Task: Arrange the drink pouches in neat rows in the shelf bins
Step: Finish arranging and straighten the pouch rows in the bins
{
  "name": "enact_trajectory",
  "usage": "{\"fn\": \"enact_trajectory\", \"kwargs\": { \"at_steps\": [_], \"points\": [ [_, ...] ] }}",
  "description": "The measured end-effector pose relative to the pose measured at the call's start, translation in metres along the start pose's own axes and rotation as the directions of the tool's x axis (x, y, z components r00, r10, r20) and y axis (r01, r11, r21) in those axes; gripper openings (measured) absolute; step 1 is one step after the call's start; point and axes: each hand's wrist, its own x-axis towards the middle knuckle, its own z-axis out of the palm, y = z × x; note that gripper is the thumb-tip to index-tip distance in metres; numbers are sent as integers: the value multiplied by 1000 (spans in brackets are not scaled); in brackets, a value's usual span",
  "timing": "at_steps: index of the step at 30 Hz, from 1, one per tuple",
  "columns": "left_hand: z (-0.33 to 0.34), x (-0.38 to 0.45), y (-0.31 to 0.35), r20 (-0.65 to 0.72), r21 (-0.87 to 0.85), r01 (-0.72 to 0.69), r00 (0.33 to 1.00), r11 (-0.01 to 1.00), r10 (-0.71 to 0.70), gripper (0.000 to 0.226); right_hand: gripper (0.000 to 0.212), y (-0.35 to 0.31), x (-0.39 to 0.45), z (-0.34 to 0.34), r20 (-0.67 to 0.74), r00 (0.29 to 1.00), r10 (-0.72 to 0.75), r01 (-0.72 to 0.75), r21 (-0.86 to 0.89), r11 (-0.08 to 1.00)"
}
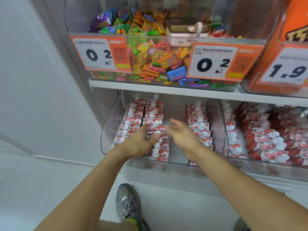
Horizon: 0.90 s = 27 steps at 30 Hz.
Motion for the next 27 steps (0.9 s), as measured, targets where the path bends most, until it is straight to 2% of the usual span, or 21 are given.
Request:
{"fn": "enact_trajectory", "kwargs": {
  "at_steps": [2, 5, 8, 10, 12, 14, 17, 21, 24, 27],
  "points": [
    [2, 0, 2, 6, -107, -3, 1000, 994, 4, 74, 65, -5, 2, 9, -36, 999, -11, 11, 24, 1000],
    [4, 6, 9, -25, -215, 48, 998, 976, -55, 84, 69, -11, 9, 16, -60, 998, 26, -24, 19, 1000],
    [9, 18, 17, -38, -320, 86, 994, 943, -104, 95, 66, -13, 14, 18, -9, 997, 76, -75, 126, 989],
    [10, 22, 18, -46, -381, 88, 992, 920, -114, 95, 59, -12, 16, 17, 11, 998, 61, -62, 158, 986],
    [8, 24, 16, -61, -424, 78, 992, 902, -114, 85, 53, -8, 19, 17, -1, 999, 40, -40, 81, 996],
    [5, 25, 15, -44, -468, 74, 993, 881, -107, 74, 58, -6, 22, 17, -66, 997, 26, -29, -33, 999],
    [5, 34, 17, -39, -488, 82, 993, 869, -116, 84, 60, -12, 28, 15, -168, 986, 21, -30, -52, 998],
    [9, 47, 17, -39, -544, 60, 995, 837, -97, 80, 53, -16, 36, 18, -95, 995, -16, 15, -11, 1000],
    [10, 60, 16, -113, -550, 24, 988, 835, -102, 74, 50, -8, 45, 19, -102, 994, -42, 37, -53, 998],
    [15, 79, 17, -256, -519, -55, 962, 853, -93, 78, 62, -7, 59, 21, -157, 985, -71, 65, -40, 997]
  ]
}}
